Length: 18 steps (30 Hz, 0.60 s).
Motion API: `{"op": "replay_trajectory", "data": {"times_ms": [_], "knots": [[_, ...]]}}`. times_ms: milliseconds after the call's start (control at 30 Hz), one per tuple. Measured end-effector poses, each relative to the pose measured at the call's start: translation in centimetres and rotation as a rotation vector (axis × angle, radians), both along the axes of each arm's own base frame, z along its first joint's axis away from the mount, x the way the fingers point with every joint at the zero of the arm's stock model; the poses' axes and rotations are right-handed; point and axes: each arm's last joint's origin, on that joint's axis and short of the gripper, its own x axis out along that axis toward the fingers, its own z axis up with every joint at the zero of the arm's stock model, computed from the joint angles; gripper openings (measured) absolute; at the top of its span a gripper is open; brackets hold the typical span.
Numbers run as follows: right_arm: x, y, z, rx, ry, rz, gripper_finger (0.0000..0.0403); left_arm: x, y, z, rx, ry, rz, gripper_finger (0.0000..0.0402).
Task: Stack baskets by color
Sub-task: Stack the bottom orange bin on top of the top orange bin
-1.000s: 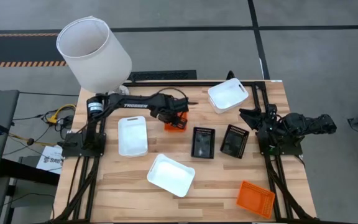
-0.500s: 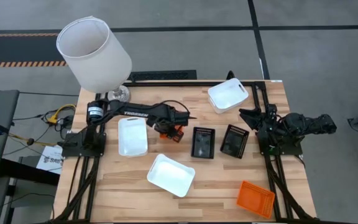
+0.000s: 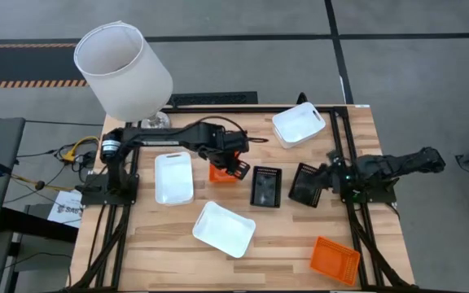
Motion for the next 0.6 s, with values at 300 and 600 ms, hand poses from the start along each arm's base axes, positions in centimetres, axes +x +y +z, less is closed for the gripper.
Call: {"op": "replay_trajectory", "data": {"times_ms": [300, 600], "knots": [[1.4, 2.4, 1.2, 0.235, 0.234, 0.380, 0.0193, -1.8, -3.0, 7.2, 0.052, -0.233, -0.157, 0.0125], [1.9, 7.4, 3.6, 0.354, 0.692, 0.627, 0.0151, -5.3, -6.6, 10.8, 0.065, -0.327, -0.247, 0.0125]]}}
